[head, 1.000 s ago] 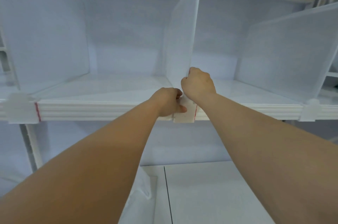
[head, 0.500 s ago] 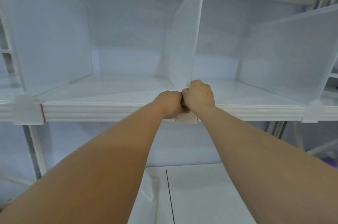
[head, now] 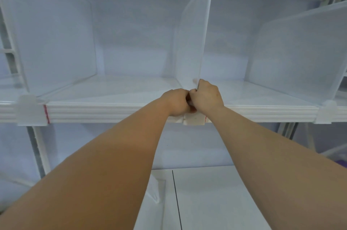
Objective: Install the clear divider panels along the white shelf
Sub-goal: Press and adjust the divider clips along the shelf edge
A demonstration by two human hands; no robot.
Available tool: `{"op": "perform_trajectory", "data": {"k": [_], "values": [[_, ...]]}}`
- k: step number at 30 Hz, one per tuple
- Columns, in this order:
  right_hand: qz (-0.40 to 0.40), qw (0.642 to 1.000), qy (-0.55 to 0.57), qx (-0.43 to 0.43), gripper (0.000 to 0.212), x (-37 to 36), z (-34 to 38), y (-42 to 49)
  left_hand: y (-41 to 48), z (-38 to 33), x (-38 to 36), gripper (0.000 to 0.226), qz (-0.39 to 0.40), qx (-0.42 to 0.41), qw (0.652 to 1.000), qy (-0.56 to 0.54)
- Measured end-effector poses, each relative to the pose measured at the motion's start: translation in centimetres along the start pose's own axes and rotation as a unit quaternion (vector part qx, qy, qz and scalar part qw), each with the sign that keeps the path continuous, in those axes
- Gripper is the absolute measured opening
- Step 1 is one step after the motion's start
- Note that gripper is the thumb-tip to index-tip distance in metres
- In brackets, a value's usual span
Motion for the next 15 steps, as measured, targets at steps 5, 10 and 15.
{"op": "perform_trajectory", "data": {"k": [5, 10, 15], "values": [[-0.029, 0.999, 0.015, -0.008, 0.034, 0.3, -0.2, -0.6, 0.2, -0.3, -0.5, 0.02, 0.005, -0.012, 1.0, 0.006], [-0.067, 0.997, -0.022, -0.002, 0.006, 0.3, 0.0, -0.7, -0.2, -1.0, -0.8, 0.03, 0.01, -0.018, 0.999, 0.044], [-0.077, 0.996, -0.038, 0.001, 0.04, 0.1, -0.5, -0.8, -0.1, -1.3, -1.2, 0.029, -0.013, -0.029, 0.995, 0.099]]}}
Point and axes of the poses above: each hand's wrist, its own y-axis towards the middle knuckle, its own x-axis out of the back of the hand, z = x × y, the point moved 9 cm from there along y, towards the middle knuckle, and after that the axes turned 6 degrees about -y, right-handed, at the moved point
